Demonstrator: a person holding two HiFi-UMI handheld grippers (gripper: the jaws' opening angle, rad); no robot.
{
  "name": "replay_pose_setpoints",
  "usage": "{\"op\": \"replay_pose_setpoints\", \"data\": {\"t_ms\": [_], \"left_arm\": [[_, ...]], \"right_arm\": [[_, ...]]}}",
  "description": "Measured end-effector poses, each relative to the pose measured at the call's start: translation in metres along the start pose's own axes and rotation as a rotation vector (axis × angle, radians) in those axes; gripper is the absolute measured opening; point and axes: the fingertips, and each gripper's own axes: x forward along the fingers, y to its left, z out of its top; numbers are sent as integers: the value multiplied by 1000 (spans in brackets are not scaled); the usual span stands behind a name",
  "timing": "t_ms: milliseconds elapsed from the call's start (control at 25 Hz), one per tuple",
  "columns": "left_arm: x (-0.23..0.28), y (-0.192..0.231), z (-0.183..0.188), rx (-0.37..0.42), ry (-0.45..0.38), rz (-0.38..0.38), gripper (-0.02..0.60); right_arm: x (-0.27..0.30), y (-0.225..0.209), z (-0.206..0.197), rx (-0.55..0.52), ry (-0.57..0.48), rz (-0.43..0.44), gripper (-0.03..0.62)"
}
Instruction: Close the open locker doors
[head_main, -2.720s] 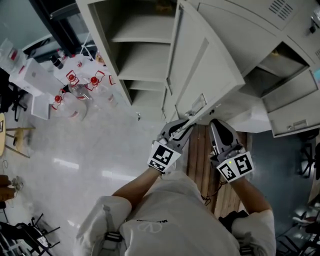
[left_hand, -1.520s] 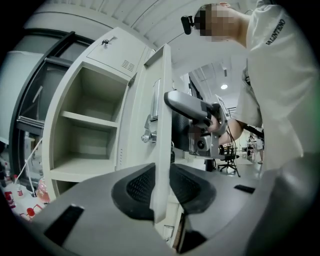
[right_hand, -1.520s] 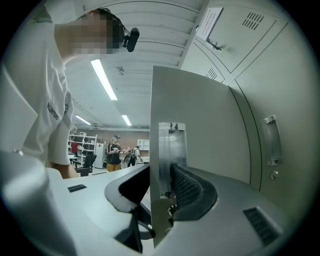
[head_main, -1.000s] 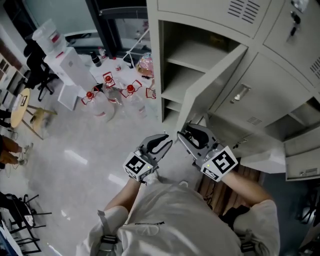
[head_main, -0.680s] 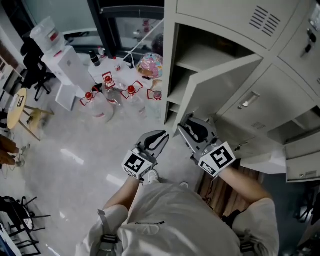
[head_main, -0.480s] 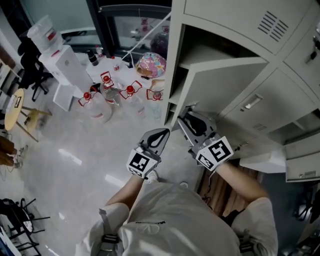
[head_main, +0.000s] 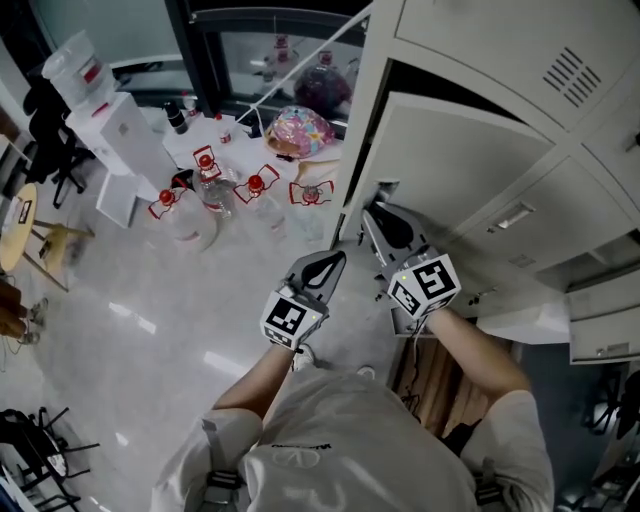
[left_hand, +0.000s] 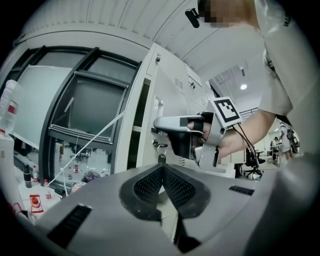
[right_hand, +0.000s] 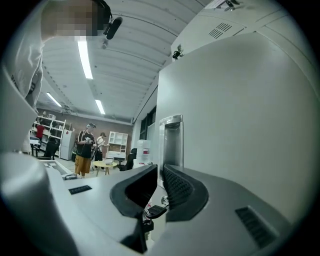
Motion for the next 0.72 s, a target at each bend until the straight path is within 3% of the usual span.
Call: {"op": "replay_pose_setpoints", "data": {"t_ms": [240, 720], "left_arm": [[16, 14, 0, -3, -1, -10, 3], [93, 27, -7, 72, 49, -26, 3]], "right_arm": [[21, -25, -2, 16, 11, -77, 51], [35, -68, -7, -16, 26, -221, 16]]}}
